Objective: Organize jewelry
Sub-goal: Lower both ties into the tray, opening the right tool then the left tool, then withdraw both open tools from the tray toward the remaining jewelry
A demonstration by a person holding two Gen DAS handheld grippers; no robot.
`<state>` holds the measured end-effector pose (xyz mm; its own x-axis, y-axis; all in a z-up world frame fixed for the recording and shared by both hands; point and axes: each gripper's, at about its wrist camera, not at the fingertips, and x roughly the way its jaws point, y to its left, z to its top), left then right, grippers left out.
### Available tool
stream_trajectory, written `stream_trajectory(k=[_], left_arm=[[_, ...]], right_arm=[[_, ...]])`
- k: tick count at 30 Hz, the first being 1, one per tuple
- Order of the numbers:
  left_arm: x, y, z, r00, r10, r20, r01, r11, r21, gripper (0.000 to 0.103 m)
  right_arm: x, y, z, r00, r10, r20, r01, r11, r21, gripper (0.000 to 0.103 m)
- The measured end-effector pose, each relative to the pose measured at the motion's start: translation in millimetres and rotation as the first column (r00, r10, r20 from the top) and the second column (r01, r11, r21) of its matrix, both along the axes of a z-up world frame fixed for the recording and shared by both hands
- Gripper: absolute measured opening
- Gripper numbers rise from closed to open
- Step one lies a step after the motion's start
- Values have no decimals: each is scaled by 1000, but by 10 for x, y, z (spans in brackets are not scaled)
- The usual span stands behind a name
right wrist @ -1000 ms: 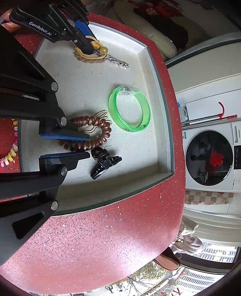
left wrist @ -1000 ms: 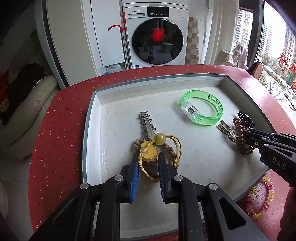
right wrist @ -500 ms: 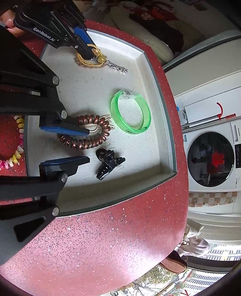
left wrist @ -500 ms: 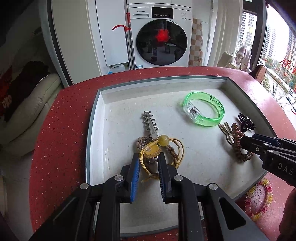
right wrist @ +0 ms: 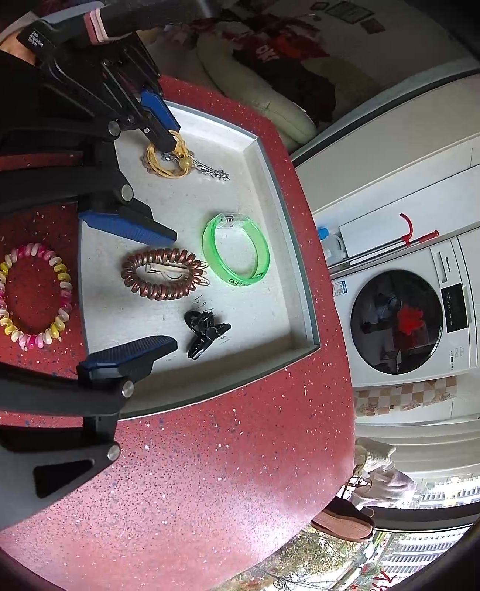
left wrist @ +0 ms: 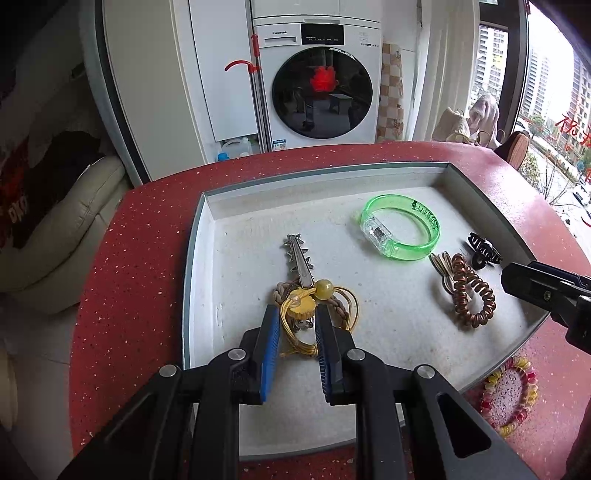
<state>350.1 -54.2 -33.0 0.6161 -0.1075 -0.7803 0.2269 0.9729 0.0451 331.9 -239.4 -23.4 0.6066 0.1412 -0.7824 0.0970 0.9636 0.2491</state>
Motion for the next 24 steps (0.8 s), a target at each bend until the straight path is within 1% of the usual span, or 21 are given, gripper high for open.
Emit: stream_trajectory(k=[4, 5, 7, 9, 10, 13, 20, 21, 22, 24], left_arm=[[-7, -2, 57, 1000, 17, 20, -17, 1000, 2, 38], [-6, 1, 72, 1000, 20, 24, -20, 1000, -1, 40], [-16, 12, 105, 999, 36, 34, -36, 999, -6, 103], [-84, 45, 192, 994, 53, 97, -51, 998, -22, 103], [-92, 38, 222, 994, 42, 104, -40, 999, -21, 103], [-89, 36, 271, 994, 36, 101, -35, 999, -9, 103], [-133, 146, 337, 993, 64, 94, -63, 998, -15, 103], [-146, 163, 343, 993, 70, 92, -69, 998, -14, 103], [-163, 184, 346, 993, 73, 90, -71, 997, -17, 103], [-195, 224, 365, 993, 76, 87, -74, 997, -27, 103]], right_arm=[[-41, -11, 23, 1000, -9, -1, 9, 1000, 15, 55], [-59, -11, 22, 1000, -11, -2, 11, 1000, 16, 55], [-78, -12, 24, 1000, -14, -3, 14, 1000, 16, 55], [-91, -27, 35, 1000, -18, -4, 18, 1000, 17, 55], [-94, -39, 39, 1000, -21, -4, 21, 1000, 18, 55], [-86, -53, 46, 1000, -24, -8, 24, 1000, 16, 55], [-129, -42, 72, 1000, -20, -8, 20, 999, 29, 56], [-136, -40, 80, 1000, -18, -6, 18, 999, 35, 59], [-147, -33, 91, 1000, -16, -4, 17, 999, 42, 68], [-176, -14, 124, 1000, -14, 7, 14, 999, 49, 78]])
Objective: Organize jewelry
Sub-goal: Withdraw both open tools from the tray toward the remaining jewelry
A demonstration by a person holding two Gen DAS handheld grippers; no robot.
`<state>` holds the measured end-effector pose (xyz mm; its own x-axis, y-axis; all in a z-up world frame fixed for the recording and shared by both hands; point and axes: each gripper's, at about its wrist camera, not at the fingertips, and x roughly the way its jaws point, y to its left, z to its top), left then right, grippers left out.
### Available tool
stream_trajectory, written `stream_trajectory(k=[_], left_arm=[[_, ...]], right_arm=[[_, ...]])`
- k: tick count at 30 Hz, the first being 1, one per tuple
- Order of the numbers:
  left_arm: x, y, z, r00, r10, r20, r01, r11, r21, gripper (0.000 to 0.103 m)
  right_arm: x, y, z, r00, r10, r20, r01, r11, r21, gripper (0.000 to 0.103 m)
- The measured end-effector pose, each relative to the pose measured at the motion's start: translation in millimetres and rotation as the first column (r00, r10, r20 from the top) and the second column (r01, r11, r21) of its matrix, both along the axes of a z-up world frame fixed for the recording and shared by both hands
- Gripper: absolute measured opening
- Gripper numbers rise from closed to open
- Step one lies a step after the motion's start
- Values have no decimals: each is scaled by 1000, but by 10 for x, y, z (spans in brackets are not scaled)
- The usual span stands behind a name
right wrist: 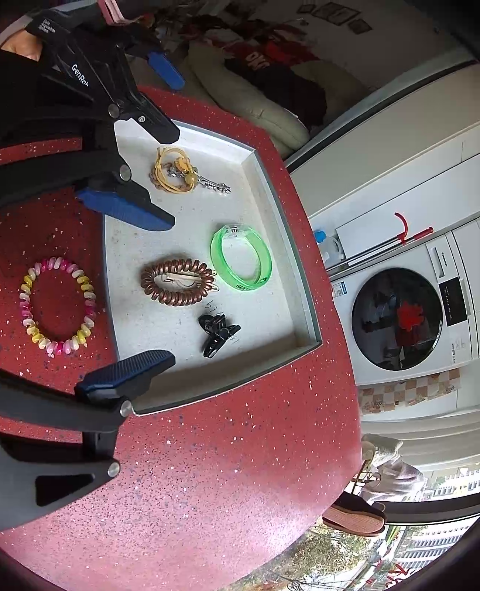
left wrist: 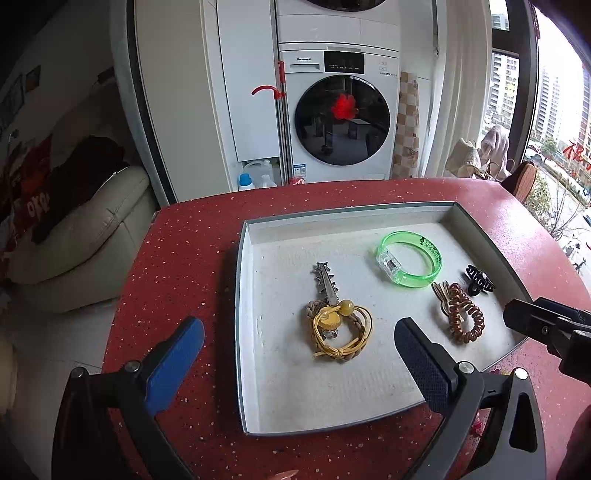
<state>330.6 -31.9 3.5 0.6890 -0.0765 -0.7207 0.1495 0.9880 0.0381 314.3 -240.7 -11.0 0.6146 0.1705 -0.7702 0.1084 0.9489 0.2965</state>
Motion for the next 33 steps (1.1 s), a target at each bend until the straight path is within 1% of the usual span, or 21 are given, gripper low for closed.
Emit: stream_trajectory(k=[1, 6, 8, 9, 10, 15, 19, 25, 29, 33], left_arm=[[-20, 19, 5, 1000, 1, 0, -1, 1000, -4, 103], [-142, 100, 41, 1000, 9, -3, -9, 1000, -12, 103], [-200, 130, 50, 1000, 9, -5, -9, 1000, -15, 103], [-236, 148, 56, 1000, 8, -4, -8, 1000, -17, 103], [-272, 161, 62, 1000, 9, -5, -9, 1000, -19, 103], [-477, 216, 78, 1000, -3, -10, 2, 999, -38, 103], [-673, 251, 60, 999, -15, -30, 14, 998, -53, 103], [-963, 247, -34, 995, -79, -63, 73, 993, -94, 103], [-1137, 230, -89, 993, -100, -69, 93, 991, -100, 103], [-1240, 240, -151, 987, -116, -114, 98, 984, -145, 103]], right_arm=[[-20, 15, 21, 1000, 3, 8, -3, 1000, -1, 81], [-117, 77, 127, 999, 10, 43, -11, 1000, 4, 83], [-166, 105, 144, 999, 13, 49, -14, 1000, 16, 90], [-194, 118, 149, 999, 14, 50, -15, 1000, 17, 100], [-229, 128, 162, 998, 15, 56, -16, 1000, 15, 103], [-400, 175, 227, 995, 25, 93, -24, 1000, -9, 103], [-542, 191, 244, 993, 24, 112, -24, 1000, 3, 103], [-790, 173, 249, 992, 10, 127, -13, 1000, 28, 103], [-928, 176, 244, 994, 23, 104, -27, 999, 31, 103], [-1016, 142, 225, 997, 24, 67, -23, 1000, -13, 103]])
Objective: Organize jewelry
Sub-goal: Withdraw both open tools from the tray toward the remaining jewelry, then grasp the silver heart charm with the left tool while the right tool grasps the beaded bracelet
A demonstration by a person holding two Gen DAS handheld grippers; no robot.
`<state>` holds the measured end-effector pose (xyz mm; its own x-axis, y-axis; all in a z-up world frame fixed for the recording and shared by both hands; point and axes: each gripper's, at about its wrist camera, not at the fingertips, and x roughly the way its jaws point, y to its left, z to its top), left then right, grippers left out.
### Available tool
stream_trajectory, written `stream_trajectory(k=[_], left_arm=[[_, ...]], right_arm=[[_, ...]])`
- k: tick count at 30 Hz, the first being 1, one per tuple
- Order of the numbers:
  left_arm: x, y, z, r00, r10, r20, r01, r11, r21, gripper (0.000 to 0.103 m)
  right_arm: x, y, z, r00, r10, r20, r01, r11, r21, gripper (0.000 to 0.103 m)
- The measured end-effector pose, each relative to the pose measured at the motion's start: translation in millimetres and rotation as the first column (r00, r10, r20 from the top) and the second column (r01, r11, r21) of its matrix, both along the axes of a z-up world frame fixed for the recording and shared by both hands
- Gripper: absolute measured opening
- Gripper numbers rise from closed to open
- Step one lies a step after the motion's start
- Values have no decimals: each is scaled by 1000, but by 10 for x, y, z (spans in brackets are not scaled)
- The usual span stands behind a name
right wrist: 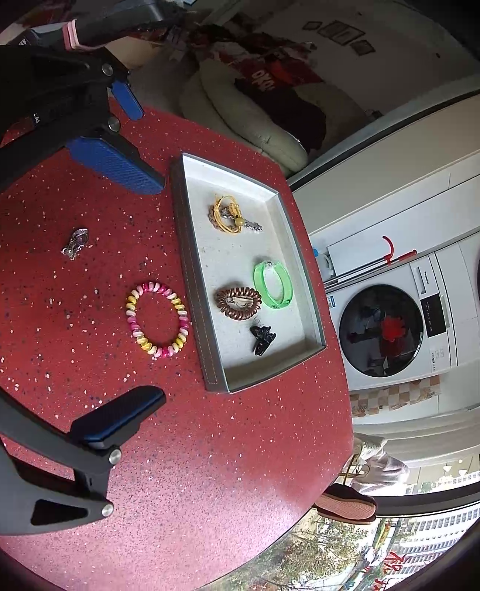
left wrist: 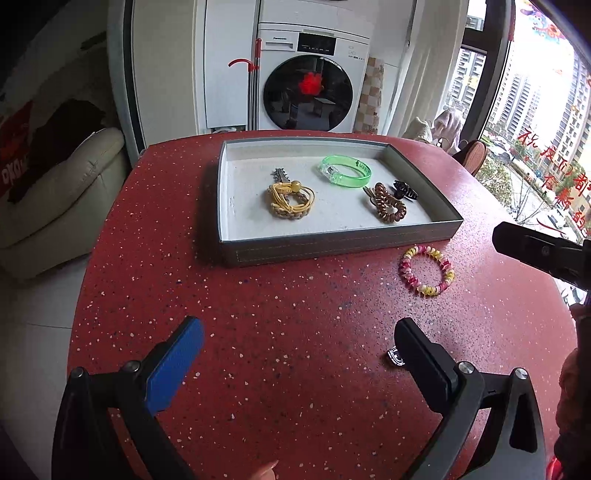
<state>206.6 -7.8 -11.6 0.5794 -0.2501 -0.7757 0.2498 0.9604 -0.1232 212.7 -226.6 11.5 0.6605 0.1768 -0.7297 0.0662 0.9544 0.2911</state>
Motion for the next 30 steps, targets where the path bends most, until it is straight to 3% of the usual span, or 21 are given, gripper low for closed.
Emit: stream_trajectory(k=[4, 13, 20, 24, 30], left_arm=[[-113, -44, -8, 1000, -24, -11, 24, 1000, -9, 103], [-289, -244, -83, 999, -41, -26, 43, 996, 82, 103], [-299, -172, -159, 999, 12, -41, -8, 995, 98, 103], [-263, -173, -253, 995, 1, -97, 6, 997, 77, 103], [-244, -286, -292, 994, -13, -104, 22, 997, 77, 103]], right_arm=[[-105, -99, -15, 1000, -18, -17, 18, 1000, -17, 103], [-276, -331, -184, 994, -70, -82, 68, 997, -37, 103], [-401, -472, -284, 990, -78, -116, 73, 996, -41, 103], [-431, -519, -387, 985, -84, -150, 77, 995, -55, 103], [-397, -525, -455, 982, -86, -169, 77, 996, -54, 103]])
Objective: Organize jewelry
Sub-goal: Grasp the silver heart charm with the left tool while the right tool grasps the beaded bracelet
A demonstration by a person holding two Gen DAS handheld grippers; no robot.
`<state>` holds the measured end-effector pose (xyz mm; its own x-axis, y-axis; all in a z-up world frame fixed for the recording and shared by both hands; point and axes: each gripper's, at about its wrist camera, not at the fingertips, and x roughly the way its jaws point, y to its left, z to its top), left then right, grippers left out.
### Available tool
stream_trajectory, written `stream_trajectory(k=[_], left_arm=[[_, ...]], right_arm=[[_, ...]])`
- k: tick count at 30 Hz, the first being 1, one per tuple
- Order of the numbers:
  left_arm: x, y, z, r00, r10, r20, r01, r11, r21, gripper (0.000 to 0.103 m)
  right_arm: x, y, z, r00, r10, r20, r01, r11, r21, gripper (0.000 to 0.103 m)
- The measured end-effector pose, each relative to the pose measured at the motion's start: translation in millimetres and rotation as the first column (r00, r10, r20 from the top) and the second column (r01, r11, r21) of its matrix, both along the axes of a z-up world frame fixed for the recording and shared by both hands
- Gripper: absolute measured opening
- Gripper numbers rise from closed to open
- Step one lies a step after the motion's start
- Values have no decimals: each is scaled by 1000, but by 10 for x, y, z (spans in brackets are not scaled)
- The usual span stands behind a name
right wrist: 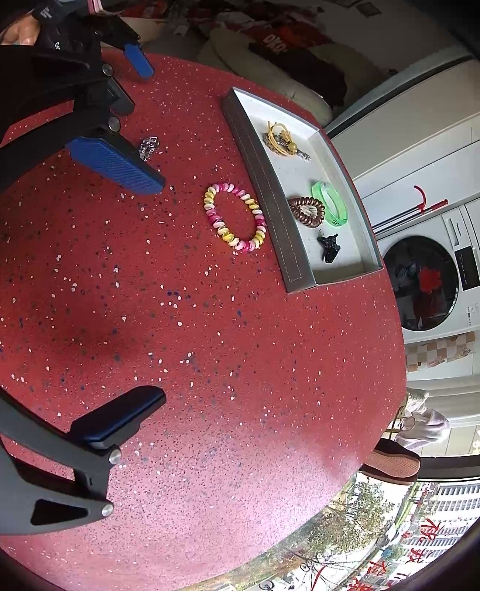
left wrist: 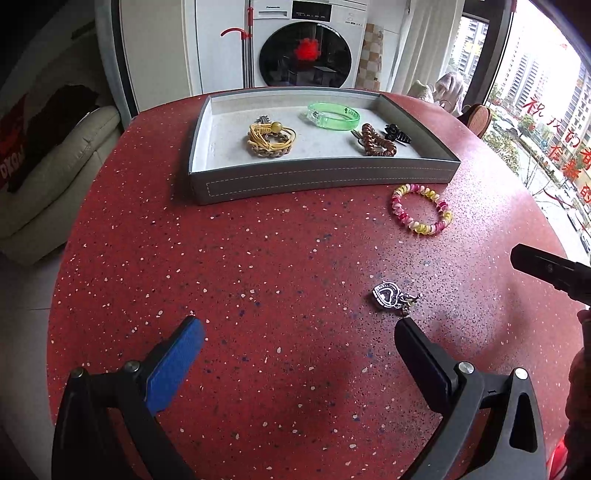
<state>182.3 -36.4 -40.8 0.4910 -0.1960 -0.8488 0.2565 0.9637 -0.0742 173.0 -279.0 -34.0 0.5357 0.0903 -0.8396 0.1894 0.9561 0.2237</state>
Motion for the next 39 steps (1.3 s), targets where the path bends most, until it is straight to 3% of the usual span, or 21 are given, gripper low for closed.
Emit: stream_trajectory(k=[9, 20, 22, 24, 29, 32, 35, 36, 39], left_arm=[[46, -258, -6, 1000, -14, 4, 14, 1000, -8, 103], [93, -486, -97, 1000, -1, 24, 0, 999, 49, 103], [82, -499, -107, 1000, 3, 25, -4, 998, 59, 94], [98, -514, -127, 1000, 3, 16, -4, 998, 63, 94], [69, -542, -130, 999, -13, 33, 11, 998, 66, 86], [44, -571, -120, 999, -37, 39, 35, 998, 57, 75], [28, -588, -108, 998, -51, 45, 48, 997, 55, 62], [25, -584, -104, 997, -53, 47, 51, 997, 53, 51], [34, -546, -93, 997, -59, 39, 58, 998, 38, 50]], right_arm=[[259, -2, 11, 1000, -3, -13, 3, 1000, 12, 103], [677, 157, -138, 996, 59, -64, -59, 998, 10, 83], [735, 198, -180, 995, 72, -75, -72, 997, 4, 77], [781, 229, -216, 993, 79, -84, -79, 997, -4, 75], [834, 318, -230, 992, 97, -86, -103, 992, -75, 71], [816, 411, -246, 989, 116, -96, -130, 980, -152, 67], [782, 506, -256, 985, 141, -95, -158, 965, -211, 57], [773, 520, -252, 985, 144, -96, -161, 965, -209, 54], [769, 569, -242, 983, 159, -96, -176, 962, -207, 42]])
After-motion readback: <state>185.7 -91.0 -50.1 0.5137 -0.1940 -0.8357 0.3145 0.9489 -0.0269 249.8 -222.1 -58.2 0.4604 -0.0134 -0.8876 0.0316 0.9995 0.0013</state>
